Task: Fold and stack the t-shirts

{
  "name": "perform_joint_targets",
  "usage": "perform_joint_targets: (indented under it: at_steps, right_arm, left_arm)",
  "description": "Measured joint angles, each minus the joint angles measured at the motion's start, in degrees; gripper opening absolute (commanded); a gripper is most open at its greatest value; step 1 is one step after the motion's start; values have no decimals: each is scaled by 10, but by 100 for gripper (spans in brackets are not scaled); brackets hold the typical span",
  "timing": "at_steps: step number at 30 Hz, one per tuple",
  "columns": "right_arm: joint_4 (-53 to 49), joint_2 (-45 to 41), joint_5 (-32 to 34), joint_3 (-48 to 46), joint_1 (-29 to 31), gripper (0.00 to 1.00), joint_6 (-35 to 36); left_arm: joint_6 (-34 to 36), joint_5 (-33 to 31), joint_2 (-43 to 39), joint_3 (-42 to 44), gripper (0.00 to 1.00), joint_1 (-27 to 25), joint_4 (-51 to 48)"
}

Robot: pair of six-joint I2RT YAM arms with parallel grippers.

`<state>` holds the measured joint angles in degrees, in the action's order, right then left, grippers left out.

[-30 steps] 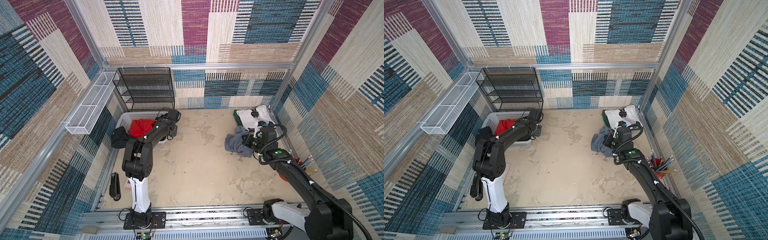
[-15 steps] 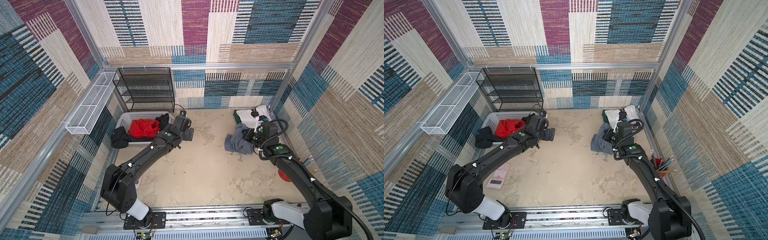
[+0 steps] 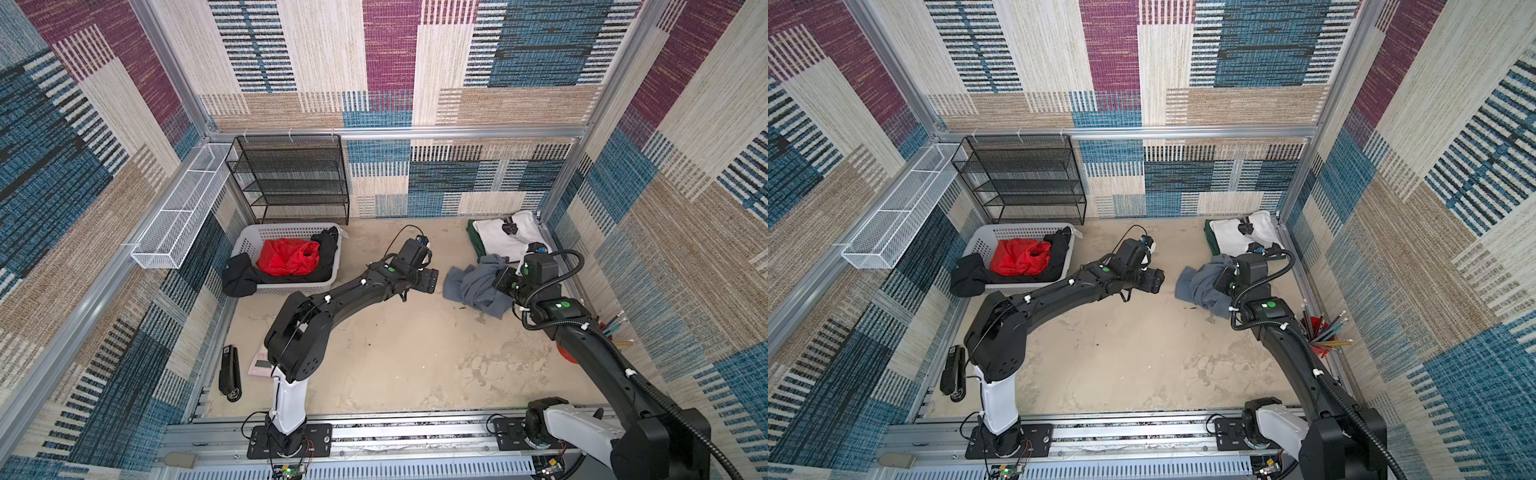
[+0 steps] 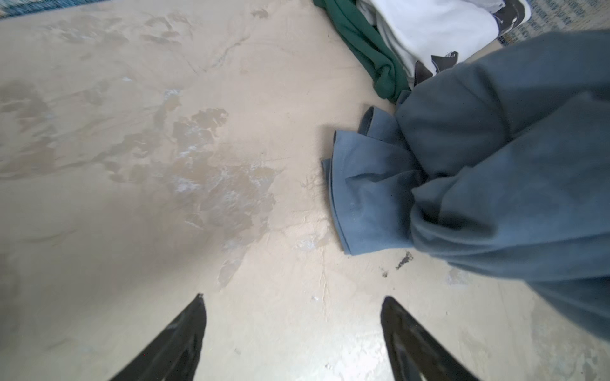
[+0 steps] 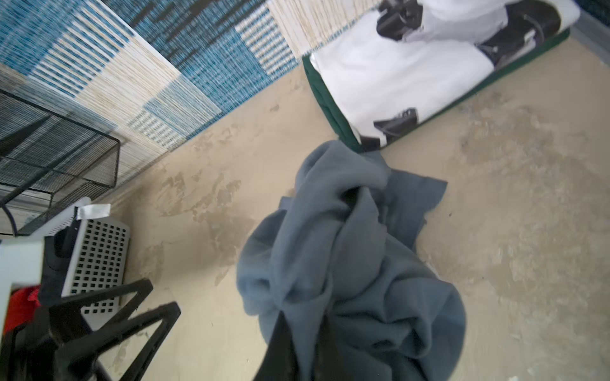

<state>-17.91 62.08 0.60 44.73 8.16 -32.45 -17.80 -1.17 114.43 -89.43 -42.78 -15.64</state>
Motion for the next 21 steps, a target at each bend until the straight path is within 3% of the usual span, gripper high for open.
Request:
perform_joint_targets:
  at_steps: [5, 11, 17, 20, 21]
  right_arm:
    - [8, -18, 0, -52, -4, 2, -21]
    - [22, -26, 0, -86, -8, 2, -35]
    - [31, -26, -1, -100, -10, 2, -42]
    - [36, -25, -2, -102, -10, 2, -44]
    - [37, -23, -2, -103, -10, 2, -44]
  left_arm:
    - [-2, 30, 89, -88, 78, -2, -21]
    - [-20, 69, 156, -140, 59, -7, -25]
    - [-51, 105, 226, -203, 59, -16, -42]
    - [-62, 110, 245, -227, 49, -20, -40]
    - [-64, 113, 251, -234, 41, -23, -36]
